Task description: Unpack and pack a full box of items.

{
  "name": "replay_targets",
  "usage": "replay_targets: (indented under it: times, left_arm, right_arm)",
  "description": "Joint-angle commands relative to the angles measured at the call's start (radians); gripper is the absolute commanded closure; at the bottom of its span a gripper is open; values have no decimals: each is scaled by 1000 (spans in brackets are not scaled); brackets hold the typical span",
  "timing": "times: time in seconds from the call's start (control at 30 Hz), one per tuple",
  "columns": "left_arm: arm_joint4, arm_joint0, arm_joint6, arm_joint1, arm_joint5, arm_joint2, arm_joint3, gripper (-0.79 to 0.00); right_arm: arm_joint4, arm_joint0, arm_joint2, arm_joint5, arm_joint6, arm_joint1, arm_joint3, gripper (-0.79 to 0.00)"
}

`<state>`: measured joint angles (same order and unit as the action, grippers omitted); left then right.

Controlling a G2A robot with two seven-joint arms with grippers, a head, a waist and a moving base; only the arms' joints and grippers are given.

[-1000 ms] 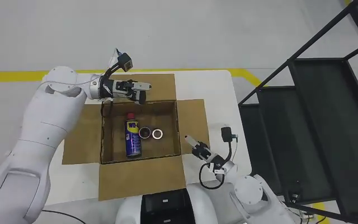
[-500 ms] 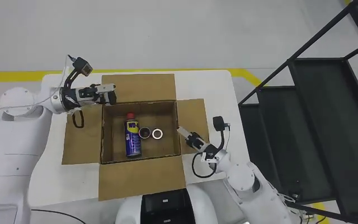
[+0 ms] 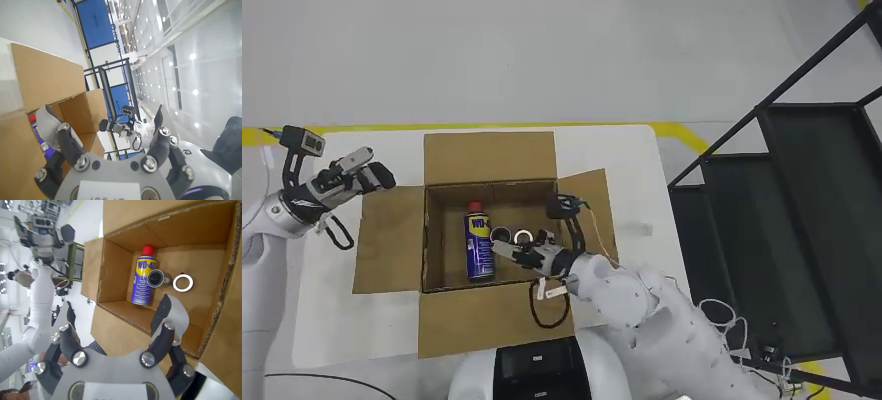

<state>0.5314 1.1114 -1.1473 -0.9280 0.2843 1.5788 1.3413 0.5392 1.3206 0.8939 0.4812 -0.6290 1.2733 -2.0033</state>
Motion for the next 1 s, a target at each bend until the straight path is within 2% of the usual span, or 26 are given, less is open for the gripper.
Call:
replay_targets:
  times: [0.0,0.17,0.83,0.97]
  left_arm:
    - [5,13,7,2,-4,11,0,-785]
    - [8,17,4,3,-4,18,-4,-785]
    - [8,17,4,3,-4,18,-4,-785]
    - [8,17,4,3,-4,18,-4,-785]
  right_arm:
    - [16,-110,-79,106,-60,21,58,-785]
    - [69,-321,-226,243,-204,71,210,-785]
    - [69,-321,-226,243,-204,71,210,-785]
    - [102,-329,-239,245,-197,75,244,-785]
